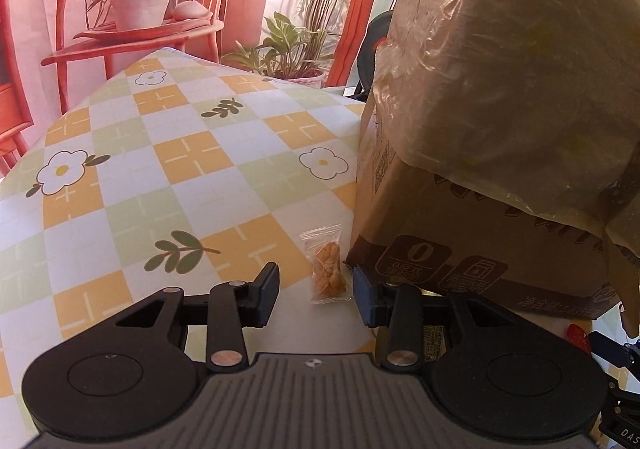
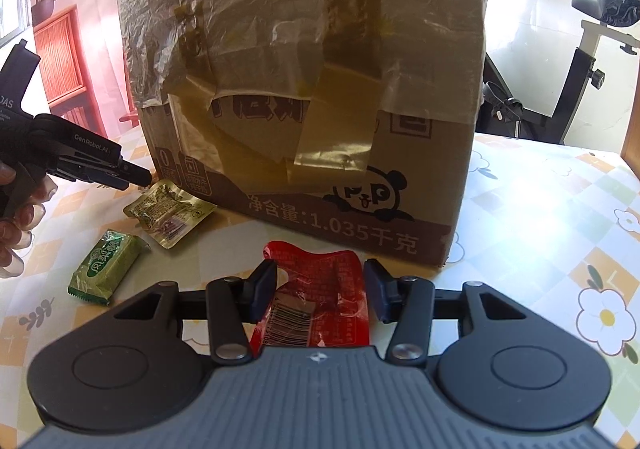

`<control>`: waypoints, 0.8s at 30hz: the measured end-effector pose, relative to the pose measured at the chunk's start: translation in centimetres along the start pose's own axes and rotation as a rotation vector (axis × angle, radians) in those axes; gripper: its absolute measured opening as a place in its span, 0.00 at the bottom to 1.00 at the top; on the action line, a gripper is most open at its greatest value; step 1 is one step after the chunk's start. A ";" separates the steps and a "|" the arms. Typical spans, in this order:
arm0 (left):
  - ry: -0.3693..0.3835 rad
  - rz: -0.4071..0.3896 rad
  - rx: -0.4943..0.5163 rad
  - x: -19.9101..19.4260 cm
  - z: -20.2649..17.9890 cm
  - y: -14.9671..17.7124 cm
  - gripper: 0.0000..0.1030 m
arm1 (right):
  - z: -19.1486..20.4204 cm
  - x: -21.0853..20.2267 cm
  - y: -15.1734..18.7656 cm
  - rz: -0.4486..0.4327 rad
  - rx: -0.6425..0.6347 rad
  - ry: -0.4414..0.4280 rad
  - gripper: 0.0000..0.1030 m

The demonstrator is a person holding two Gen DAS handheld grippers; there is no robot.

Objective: Organize snacks
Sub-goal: 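Move both tools back toward the red packet and small clear snack bag, then grasp the red packet with the right tool while the left tool grasps the clear snack bag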

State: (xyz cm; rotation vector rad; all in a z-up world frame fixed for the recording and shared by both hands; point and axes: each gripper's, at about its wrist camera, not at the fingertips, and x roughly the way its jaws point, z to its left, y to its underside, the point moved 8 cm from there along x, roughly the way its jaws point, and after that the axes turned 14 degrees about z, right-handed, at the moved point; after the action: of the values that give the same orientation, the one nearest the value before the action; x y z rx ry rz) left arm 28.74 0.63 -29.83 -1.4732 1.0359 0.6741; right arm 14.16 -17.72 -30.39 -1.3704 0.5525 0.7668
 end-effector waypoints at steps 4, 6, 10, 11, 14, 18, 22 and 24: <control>-0.013 0.004 0.009 0.6 -0.4 -0.3 0.41 | 0.0 0.2 0.0 0.011 -0.010 -0.004 0.49; -0.023 0.007 0.004 1.1 -0.3 -0.4 0.40 | 0.0 0.2 -0.1 0.012 -0.009 -0.003 0.49; -0.061 -0.010 0.036 1.2 -0.2 -0.4 0.21 | 0.0 0.3 0.0 0.013 -0.007 -0.002 0.49; -0.062 -0.009 0.044 1.2 -0.2 -0.3 0.19 | 0.0 0.3 0.0 0.015 -0.008 -0.003 0.49; -0.047 -0.005 0.067 0.7 0.0 0.0 0.18 | 0.0 0.5 -0.1 0.024 -0.013 -0.005 0.49; -0.048 -0.017 0.104 -0.6 -0.1 1.5 0.18 | 0.0 0.5 -0.1 0.023 -0.010 -0.007 0.49; -0.050 -0.054 0.113 -2.5 -0.1 2.5 0.18 | 0.1 0.4 0.0 0.020 -0.015 -0.010 0.49; -0.045 -0.079 0.105 -3.8 -0.2 2.8 0.18 | 0.2 0.3 0.0 0.023 -0.021 -0.011 0.49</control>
State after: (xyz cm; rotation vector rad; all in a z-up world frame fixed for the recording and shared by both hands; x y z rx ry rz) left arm 24.48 1.39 -27.78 -1.3941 0.9592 0.5854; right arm 14.39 -17.47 -30.59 -1.3805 0.5538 0.7998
